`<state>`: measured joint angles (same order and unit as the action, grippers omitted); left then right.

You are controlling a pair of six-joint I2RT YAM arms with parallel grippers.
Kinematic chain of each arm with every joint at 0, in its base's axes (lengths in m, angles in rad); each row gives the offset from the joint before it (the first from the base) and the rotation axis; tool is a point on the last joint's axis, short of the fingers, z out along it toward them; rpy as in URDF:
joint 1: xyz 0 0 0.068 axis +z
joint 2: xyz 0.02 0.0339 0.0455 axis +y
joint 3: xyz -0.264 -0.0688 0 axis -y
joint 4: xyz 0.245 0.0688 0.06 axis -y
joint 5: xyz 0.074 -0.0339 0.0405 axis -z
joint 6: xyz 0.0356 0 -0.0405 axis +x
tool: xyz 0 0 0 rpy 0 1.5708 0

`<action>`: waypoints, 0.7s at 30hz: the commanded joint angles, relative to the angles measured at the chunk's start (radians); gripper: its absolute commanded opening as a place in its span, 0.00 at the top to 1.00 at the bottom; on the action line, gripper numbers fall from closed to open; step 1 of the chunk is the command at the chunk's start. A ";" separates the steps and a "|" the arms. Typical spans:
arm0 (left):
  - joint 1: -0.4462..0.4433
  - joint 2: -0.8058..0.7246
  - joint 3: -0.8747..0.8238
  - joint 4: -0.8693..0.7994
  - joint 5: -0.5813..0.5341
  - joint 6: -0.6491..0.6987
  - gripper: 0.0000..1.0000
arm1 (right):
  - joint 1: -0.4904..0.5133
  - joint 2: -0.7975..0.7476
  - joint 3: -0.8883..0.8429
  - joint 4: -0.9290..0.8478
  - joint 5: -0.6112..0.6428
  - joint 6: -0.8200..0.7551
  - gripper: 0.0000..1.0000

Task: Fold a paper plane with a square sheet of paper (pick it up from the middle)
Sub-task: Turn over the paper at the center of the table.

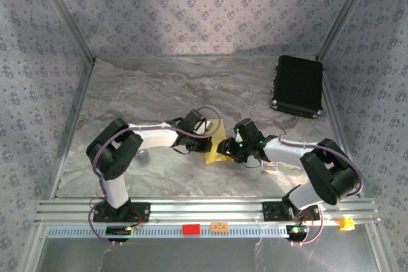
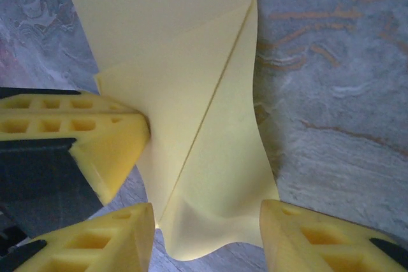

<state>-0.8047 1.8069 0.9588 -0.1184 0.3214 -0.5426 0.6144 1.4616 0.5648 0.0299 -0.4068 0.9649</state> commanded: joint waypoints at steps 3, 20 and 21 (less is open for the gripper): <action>-0.011 0.042 -0.012 -0.032 0.007 -0.005 0.96 | -0.010 0.011 0.034 0.011 0.018 0.004 0.45; -0.014 0.028 -0.015 -0.031 0.001 -0.007 0.96 | -0.116 0.149 0.074 0.206 -0.124 -0.015 0.49; -0.013 0.028 -0.014 -0.032 0.002 -0.007 0.96 | -0.118 0.152 0.073 0.209 -0.124 -0.014 0.50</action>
<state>-0.8074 1.8088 0.9592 -0.1097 0.3252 -0.5434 0.5045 1.5887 0.6209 0.2092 -0.5034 0.9604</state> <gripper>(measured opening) 0.042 0.502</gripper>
